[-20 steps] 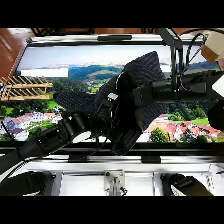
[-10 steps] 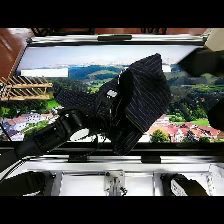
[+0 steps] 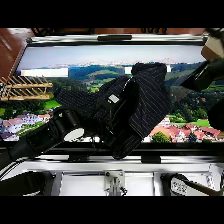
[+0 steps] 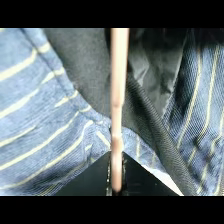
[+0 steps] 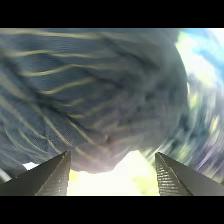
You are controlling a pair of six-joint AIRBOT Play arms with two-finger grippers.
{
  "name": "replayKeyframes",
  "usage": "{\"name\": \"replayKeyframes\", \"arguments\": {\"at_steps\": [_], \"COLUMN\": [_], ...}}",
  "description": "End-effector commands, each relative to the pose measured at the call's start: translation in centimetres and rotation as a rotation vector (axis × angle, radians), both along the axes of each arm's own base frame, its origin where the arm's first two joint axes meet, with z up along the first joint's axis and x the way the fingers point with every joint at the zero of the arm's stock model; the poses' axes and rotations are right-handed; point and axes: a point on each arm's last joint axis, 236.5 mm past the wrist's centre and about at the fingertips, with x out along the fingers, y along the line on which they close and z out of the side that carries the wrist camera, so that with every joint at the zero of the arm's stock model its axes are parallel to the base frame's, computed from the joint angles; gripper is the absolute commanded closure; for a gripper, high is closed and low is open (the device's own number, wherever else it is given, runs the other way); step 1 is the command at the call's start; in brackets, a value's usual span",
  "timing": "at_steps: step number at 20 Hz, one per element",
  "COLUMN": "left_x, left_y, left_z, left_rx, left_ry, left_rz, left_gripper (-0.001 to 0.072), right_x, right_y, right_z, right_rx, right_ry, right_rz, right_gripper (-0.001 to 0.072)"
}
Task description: Fold the shirts.
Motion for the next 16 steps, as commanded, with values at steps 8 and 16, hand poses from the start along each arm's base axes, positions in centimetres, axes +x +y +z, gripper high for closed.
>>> {"name": "replayKeyframes", "arguments": {"at_steps": [8,16], "left_x": [0.8,0.9], "left_y": [-0.5,-0.5], "left_z": [-0.1,0.2], "left_rx": [-0.002,0.011], "left_ry": [-0.045,-0.084], "left_rz": [-0.057,-0.127], "left_gripper": [0.0649,0.0650], "right_x": [3.2,1.6], "right_y": [7.4,11.7], "right_z": [-0.4,-0.3], "right_rx": [-0.238,-0.200], "right_ry": [-0.345,-0.353], "right_rz": [0.585,0.697], "right_gripper": [0.0094,0.0094]}}
